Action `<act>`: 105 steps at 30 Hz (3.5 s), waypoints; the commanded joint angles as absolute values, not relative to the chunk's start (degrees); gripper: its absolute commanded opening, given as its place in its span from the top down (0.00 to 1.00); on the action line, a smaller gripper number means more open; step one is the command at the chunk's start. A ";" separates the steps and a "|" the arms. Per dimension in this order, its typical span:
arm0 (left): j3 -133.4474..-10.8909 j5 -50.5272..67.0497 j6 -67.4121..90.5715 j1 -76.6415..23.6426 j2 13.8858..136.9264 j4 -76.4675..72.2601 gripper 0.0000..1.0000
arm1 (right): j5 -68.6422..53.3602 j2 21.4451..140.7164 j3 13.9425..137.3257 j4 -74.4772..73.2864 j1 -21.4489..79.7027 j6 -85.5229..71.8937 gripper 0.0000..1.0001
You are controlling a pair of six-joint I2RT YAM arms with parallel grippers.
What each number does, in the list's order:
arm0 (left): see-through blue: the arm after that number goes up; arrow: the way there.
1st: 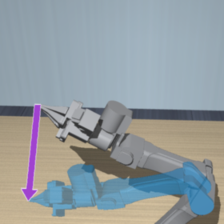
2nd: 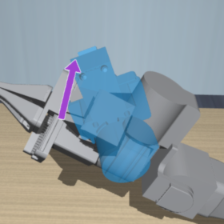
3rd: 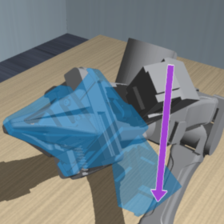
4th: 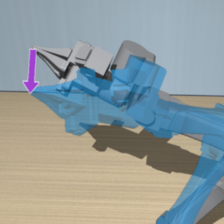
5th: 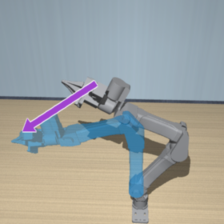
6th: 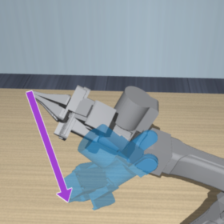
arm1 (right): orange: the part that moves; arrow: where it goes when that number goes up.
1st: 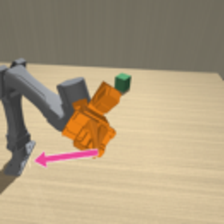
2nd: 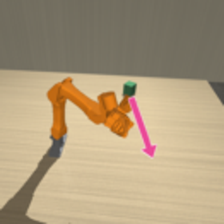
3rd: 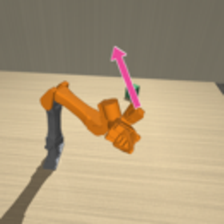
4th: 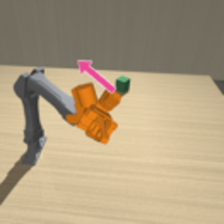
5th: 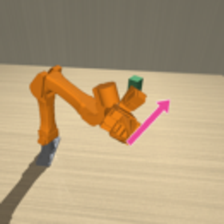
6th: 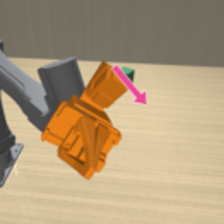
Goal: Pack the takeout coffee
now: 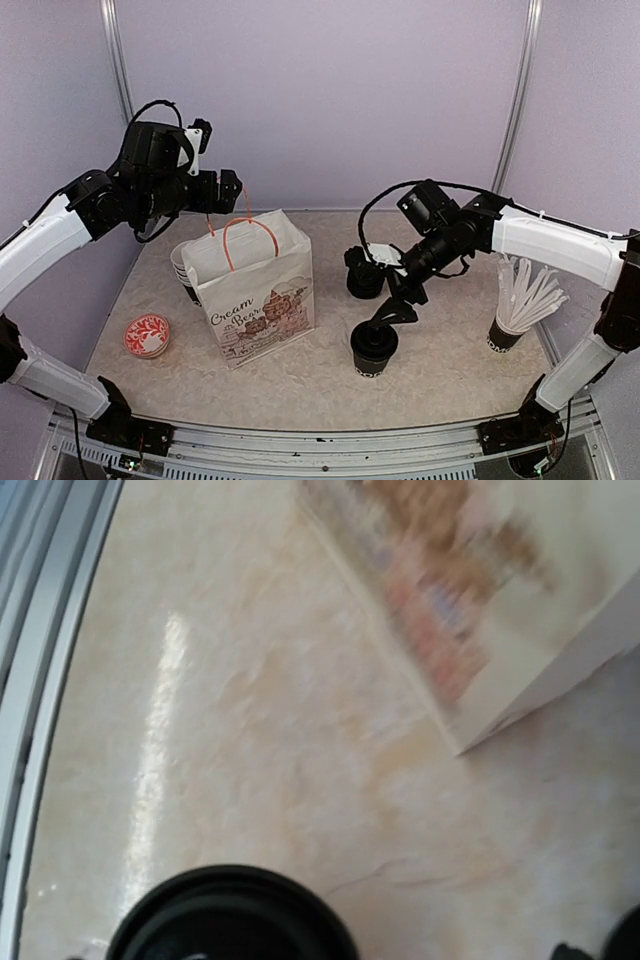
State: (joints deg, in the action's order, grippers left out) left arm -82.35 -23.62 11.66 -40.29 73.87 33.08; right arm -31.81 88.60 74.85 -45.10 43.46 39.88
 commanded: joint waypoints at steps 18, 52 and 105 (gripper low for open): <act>-81.95 -18.77 5.80 -39.90 69.80 33.80 0.10 | -17.03 97.30 87.18 -67.50 53.00 59.35 0.15; -78.25 -17.30 6.09 -39.90 69.36 33.20 0.09 | -12.88 102.60 87.79 -69.25 54.93 57.95 0.13; -83.50 1.34 -1.67 -33.46 76.96 49.41 0.25 | -0.44 95.24 107.26 -69.09 47.67 58.39 0.38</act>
State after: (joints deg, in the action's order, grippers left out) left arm -81.41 -6.98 2.09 -33.80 74.70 49.06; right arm -2.66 97.67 102.61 -69.65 50.26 57.21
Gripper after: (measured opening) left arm 0.808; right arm 0.708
